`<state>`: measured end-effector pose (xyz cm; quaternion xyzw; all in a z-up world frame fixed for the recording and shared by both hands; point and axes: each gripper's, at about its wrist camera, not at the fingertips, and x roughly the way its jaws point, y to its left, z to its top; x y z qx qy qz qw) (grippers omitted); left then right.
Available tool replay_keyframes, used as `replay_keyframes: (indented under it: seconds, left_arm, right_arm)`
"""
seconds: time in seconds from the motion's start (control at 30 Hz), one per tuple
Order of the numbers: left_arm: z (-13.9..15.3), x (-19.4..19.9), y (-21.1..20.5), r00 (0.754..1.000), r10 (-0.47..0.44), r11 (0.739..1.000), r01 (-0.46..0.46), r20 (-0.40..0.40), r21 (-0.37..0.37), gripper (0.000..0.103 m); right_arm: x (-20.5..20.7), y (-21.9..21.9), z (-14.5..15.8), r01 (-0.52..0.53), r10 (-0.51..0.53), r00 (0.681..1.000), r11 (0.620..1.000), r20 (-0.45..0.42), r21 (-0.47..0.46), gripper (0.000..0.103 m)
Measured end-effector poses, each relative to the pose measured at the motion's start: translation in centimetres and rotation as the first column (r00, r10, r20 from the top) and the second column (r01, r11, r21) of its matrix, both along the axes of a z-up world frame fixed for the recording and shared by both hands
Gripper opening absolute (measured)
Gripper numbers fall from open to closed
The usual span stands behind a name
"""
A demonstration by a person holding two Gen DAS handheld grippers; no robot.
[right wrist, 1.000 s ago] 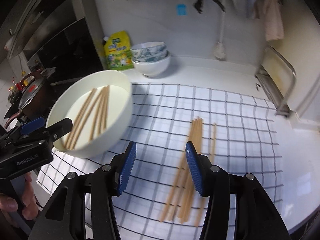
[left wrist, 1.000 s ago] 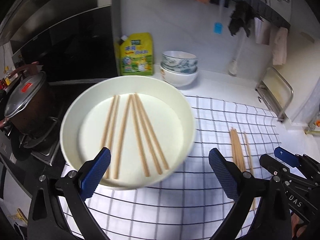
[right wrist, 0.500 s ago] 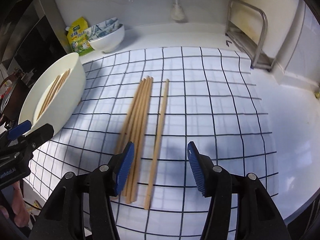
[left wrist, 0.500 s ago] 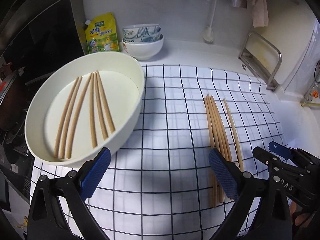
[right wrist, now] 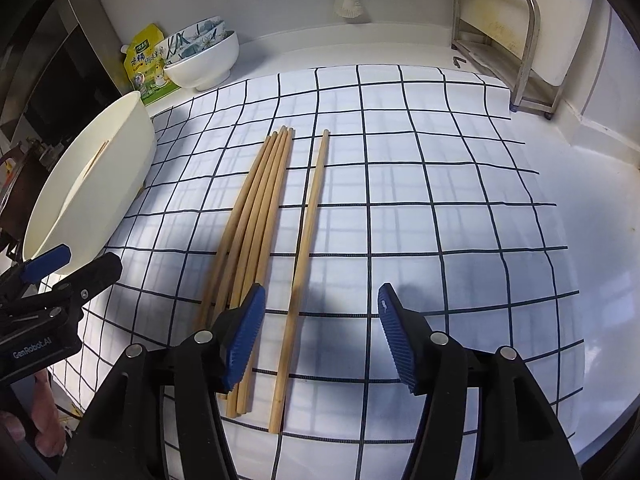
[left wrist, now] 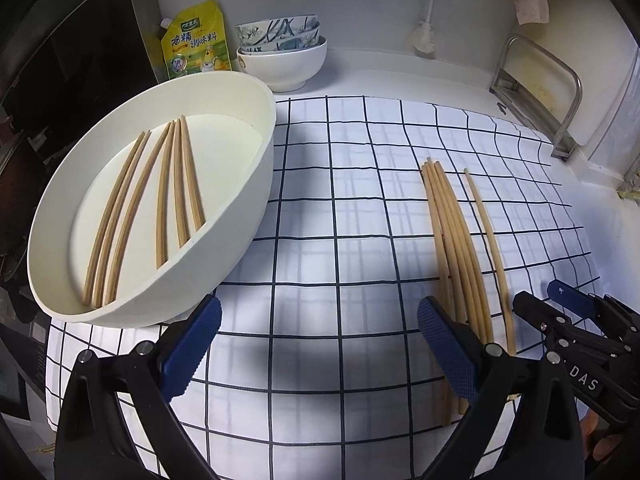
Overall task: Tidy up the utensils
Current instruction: 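Withdraw both open tools from the dish back over the chopstick pile, then close the right tool on one chopstick while the left tool grasps another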
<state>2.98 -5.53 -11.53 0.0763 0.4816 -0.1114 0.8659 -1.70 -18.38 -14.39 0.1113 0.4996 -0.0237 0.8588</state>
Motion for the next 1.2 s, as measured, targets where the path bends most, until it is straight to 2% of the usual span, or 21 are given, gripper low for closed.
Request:
replay_keyframes:
  seconds: [0.47,0.77,1.2]
  left_arm:
    - [-0.9,0.3,-1.2,1.000,-0.009,1.000,0.009,-0.025,-0.010,0.097]
    - [-2.6,0.8,-3.4,0.997,-0.038,0.999,0.037,-0.074,-0.016,0.097]
    - [-4.5,1.2,-5.6,0.995,-0.075,0.995,0.079,-0.067,0.052,0.097]
  right_arm:
    - [1.1,0.5,-1.7,-0.024,0.020,0.999,0.993,-0.034,-0.116,0.056]
    - [0.0,-2.3,-1.8,0.003,-0.006,1.000,0.993,-0.026,-0.115,0.056]
    - [0.1,-2.7,-1.7,-0.023,0.023,1.000,0.995,0.003,-0.093,0.056]
